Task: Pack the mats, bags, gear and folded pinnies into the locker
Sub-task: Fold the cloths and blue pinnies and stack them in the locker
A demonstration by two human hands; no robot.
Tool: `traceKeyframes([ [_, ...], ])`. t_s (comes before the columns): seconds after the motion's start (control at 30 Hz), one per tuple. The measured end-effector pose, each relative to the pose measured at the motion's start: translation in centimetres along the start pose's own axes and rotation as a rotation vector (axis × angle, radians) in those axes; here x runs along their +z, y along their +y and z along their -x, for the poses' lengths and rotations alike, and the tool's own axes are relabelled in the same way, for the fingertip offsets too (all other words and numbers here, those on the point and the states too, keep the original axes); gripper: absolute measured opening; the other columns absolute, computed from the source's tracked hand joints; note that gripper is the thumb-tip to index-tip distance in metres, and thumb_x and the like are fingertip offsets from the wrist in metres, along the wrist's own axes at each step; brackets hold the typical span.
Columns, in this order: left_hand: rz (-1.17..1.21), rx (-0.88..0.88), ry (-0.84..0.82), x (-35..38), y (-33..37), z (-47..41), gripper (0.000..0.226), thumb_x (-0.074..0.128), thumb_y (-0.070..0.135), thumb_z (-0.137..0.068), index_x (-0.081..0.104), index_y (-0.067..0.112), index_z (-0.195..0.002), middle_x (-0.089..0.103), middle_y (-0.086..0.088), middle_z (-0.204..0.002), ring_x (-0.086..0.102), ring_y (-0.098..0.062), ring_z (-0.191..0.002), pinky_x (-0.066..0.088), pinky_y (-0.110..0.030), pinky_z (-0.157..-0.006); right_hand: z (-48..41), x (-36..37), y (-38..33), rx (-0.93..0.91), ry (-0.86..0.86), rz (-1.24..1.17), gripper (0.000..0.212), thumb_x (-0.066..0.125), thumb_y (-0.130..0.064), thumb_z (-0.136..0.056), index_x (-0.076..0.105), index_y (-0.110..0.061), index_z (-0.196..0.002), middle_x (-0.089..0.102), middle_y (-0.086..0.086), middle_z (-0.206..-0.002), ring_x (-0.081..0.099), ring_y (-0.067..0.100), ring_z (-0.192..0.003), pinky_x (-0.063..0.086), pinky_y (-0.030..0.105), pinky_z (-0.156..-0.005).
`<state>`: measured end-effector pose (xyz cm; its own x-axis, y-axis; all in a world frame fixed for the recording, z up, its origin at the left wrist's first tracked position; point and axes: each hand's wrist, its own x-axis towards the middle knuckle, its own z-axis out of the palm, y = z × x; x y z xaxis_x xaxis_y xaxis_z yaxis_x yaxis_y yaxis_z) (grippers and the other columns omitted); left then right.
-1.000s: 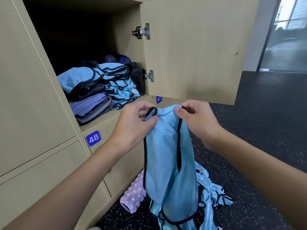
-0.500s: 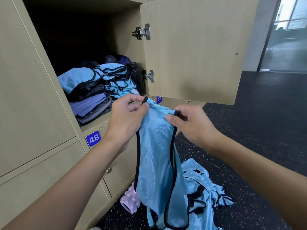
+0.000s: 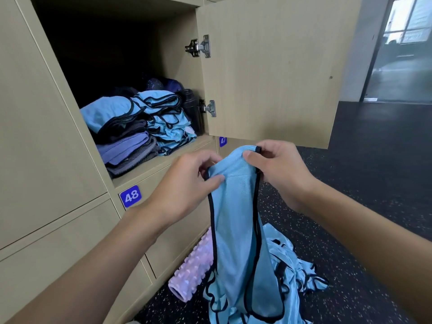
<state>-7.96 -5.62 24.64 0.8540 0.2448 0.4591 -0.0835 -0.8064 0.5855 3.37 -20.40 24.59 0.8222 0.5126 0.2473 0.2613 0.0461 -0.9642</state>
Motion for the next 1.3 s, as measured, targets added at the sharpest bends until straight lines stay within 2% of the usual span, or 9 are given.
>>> traceKeyframes([
  [0.2, 0.141, 0.024, 0.175, -0.4, 0.8, -0.2, 0.019, 0.072, 0.012, -0.089, 0.070, 0.030, -0.083, 0.068, -0.005, -0.076, 0.050, -0.010, -0.062, 0.042, -0.026, -0.060, 0.1, 0.2, 0.2, 0.000, -0.033, 0.014, 0.013, 0.058, -0.018, -0.098, 0.054, -0.030, -0.100, 0.058, 0.003, -0.083, 0.048, 0.006, -0.059, 0.041, 0.015, -0.056],
  [0.4, 0.354, -0.058, 0.255, -0.9, 1.3, -0.5, 0.014, 0.074, 0.011, -0.088, 0.067, 0.020, -0.096, 0.065, -0.012, -0.066, 0.050, -0.007, -0.057, 0.042, -0.016, -0.058, 1.1, 0.5, 0.3, -0.105, -0.253, 0.099, 0.048, 0.081, -0.012, -0.077, 0.051, -0.023, -0.113, 0.060, 0.006, -0.116, 0.065, 0.017, -0.101, 0.054, 0.034, -0.086],
  [0.5, 0.377, -0.072, 0.263, -1.0, 1.4, -0.5, 0.014, 0.074, 0.012, -0.088, 0.065, 0.021, -0.093, 0.059, 0.003, -0.058, 0.045, -0.003, -0.051, 0.039, -0.012, -0.052, 1.2, 1.0, 0.7, -0.134, -0.235, 0.120, 0.052, 0.080, -0.005, -0.077, 0.048, -0.023, -0.114, 0.062, 0.010, -0.108, 0.066, 0.021, -0.095, 0.052, 0.034, -0.084],
  [0.6, 0.368, -0.073, 0.267, -1.2, 1.4, -0.5, 0.011, 0.072, 0.012, -0.089, 0.064, 0.018, -0.090, 0.053, 0.008, -0.051, 0.040, -0.002, -0.047, 0.035, -0.012, -0.049, 1.1, 1.2, 0.4, -0.165, -0.196, 0.174, 0.017, 0.071, -0.006, -0.086, 0.060, -0.011, -0.098, 0.068, 0.009, -0.084, 0.059, 0.008, -0.069, 0.048, 0.019, -0.071],
  [0.73, 0.292, -0.091, 0.229, -1.5, 0.8, -0.4, 0.009, 0.067, 0.021, -0.094, 0.061, 0.023, -0.088, 0.056, -0.027, -0.069, 0.040, -0.019, -0.058, 0.032, -0.027, -0.056, 0.6, 1.1, 0.1, -0.109, -0.083, 0.057, 0.019, 0.062, -0.001, -0.093, 0.064, -0.013, -0.077, 0.059, 0.002, -0.069, 0.053, 0.012, -0.065, 0.050, 0.031, -0.070],
  [0.87, 0.308, -0.025, 0.094, -1.4, 1.1, -0.1, 0.006, 0.066, 0.026, -0.092, 0.062, 0.022, -0.091, 0.061, 0.014, -0.070, 0.050, -0.002, -0.061, 0.039, -0.015, -0.061, 0.3, 0.9, -0.3, -0.054, -0.058, -0.025, 0.018, 0.057, -0.004, -0.097, 0.063, -0.013, -0.082, 0.054, 0.000, -0.069, 0.046, 0.008, -0.058, 0.042, 0.021, -0.058],
  [0.97, 0.230, 0.001, -0.029, -1.5, 1.2, 0.1, 0.029, 0.075, 0.038, -0.076, 0.064, 0.027, -0.100, 0.067, 0.004, -0.089, 0.059, -0.001, -0.080, 0.046, -0.013, -0.073, 0.4, 1.1, -0.3, -0.044, -0.081, -0.049, 0.018, 0.055, -0.005, -0.099, 0.062, -0.013, -0.084, 0.053, -0.001, -0.069, 0.043, 0.002, -0.052, 0.035, 0.013, -0.048],
  [1.07, 0.198, 0.002, -0.111, -1.9, 1.0, 0.3, 0.034, 0.085, 0.017, -0.074, 0.065, 0.024, -0.101, 0.069, 0.001, -0.095, 0.061, -0.005, -0.079, 0.049, -0.017, -0.072, 0.3, 0.9, -0.3, -0.054, -0.049, -0.020, 0.017, 0.055, -0.007, -0.099, 0.062, -0.014, -0.085, 0.053, -0.002, -0.072, 0.043, 0.001, -0.054, 0.035, 0.012, -0.049],
  [1.3, 0.197, -0.067, 0.089, -1.7, 1.3, 0.1, 0.013, 0.081, 0.011, -0.080, 0.070, 0.017, -0.077, 0.060, 0.015, -0.059, 0.048, -0.002, -0.052, 0.039, -0.016, -0.051, 1.2, 0.8, -0.4, -0.189, -0.161, 0.119, 0.010, 0.065, -0.021, -0.094, 0.062, -0.016, -0.085, 0.060, -0.008, -0.077, 0.051, -0.003, -0.062, 0.040, 0.010, -0.060],
])
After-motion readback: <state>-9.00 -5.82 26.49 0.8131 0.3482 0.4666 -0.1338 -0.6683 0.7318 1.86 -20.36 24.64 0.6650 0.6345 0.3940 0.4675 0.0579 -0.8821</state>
